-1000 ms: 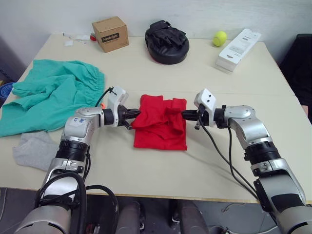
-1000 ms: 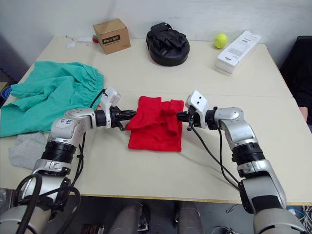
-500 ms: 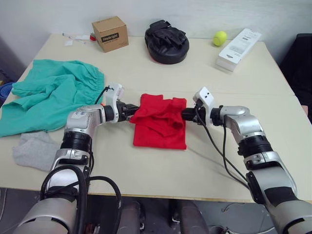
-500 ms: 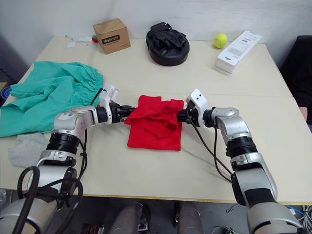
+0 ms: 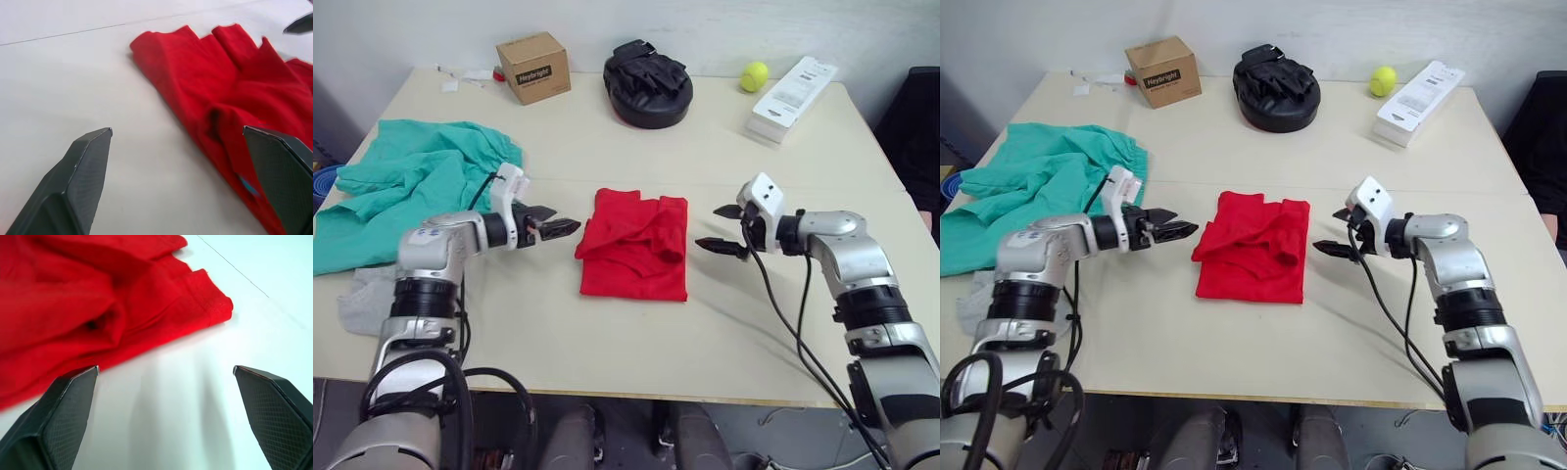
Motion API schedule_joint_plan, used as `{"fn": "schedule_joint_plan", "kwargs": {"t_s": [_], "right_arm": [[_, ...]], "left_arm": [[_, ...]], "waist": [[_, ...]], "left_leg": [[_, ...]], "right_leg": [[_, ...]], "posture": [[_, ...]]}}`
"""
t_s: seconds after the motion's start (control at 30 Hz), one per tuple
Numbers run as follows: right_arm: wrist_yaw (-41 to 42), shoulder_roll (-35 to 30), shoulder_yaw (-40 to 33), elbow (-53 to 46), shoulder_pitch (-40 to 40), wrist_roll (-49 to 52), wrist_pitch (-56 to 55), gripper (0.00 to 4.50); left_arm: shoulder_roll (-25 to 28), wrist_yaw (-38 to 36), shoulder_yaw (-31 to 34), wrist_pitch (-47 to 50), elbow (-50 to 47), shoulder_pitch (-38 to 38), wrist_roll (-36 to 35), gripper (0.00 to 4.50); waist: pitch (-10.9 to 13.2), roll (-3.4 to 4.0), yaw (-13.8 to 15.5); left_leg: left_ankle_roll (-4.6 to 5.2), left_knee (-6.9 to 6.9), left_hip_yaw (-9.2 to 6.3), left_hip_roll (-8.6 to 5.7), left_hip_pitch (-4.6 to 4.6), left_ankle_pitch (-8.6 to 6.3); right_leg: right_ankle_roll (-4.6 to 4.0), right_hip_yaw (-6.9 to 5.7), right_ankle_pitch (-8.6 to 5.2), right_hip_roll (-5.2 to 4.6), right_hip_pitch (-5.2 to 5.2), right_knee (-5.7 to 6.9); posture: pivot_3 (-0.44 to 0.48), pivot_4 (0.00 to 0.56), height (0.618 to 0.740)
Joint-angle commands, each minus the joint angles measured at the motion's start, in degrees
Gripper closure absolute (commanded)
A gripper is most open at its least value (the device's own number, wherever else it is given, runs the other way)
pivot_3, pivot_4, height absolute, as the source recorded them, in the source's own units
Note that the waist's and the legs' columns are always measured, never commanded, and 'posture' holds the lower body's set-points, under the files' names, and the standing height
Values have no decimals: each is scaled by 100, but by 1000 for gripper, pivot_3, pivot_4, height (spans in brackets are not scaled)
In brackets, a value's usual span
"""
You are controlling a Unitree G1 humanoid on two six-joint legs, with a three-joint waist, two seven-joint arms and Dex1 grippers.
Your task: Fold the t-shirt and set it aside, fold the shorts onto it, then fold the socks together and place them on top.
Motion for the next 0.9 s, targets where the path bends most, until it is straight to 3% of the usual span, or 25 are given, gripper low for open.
{"fn": "schedule_joint_plan", "kwargs": {"t_s": [0.03,0.23,0.33,0.6,0.67,0.7,0.9], "right_arm": [[275,-319,-245,-992,384,41,-906,2],[645,-570,-52,-2301,1442,-158,-2472,2],[612,-495,62,-2560,1732,-288,-2912,2],[47,-59,780,-2297,1830,-1317,-3842,2],[-204,87,900,-2018,1653,-1632,-3897,391],[-291,123,963,-1846,1556,-1789,-3979,655],[-514,92,1192,-1268,1310,-2246,-4362,2822]], "left_arm": [[411,-532,46,-524,-1243,436,-154,20],[1212,-1347,-632,-2235,-2876,1619,491,20],[1404,-1546,-920,-3050,-3120,2041,836,20],[906,-1071,-1651,-4218,-2427,1766,1885,20],[767,-951,-1774,-4550,-2130,1613,2114,0],[701,-846,-1807,-4790,-1956,1537,2245,194],[508,-751,-1937,-5376,-1350,1380,2502,1855]], "waist": [[0,0,3],[0,1,17],[0,0,22],[0,1,31],[1,1,31],[1,1,30],[0,1,31]], "left_leg": [[-1,0,0,1,0,-1],[-11,-5,4,4,9,-6],[-13,-7,13,5,20,-8],[-4,-5,20,4,27,-6],[-1,-5,22,4,25,-5],[1,-5,25,3,26,-4],[3,-4,23,4,29,-2]], "right_leg": [[0,1,0,0,-1,-1],[0,7,0,3,6,-9],[0,16,0,2,9,-11],[-2,21,-1,-6,6,-13],[-2,20,0,-3,5,-9],[-2,21,0,-3,5,-8],[-2,19,0,-5,8,-7]], "posture": [[0,150,740],[0,150,740],[0,150,740],[0,150,740],[0,150,740],[0,150,740],[0,150,740]]}}
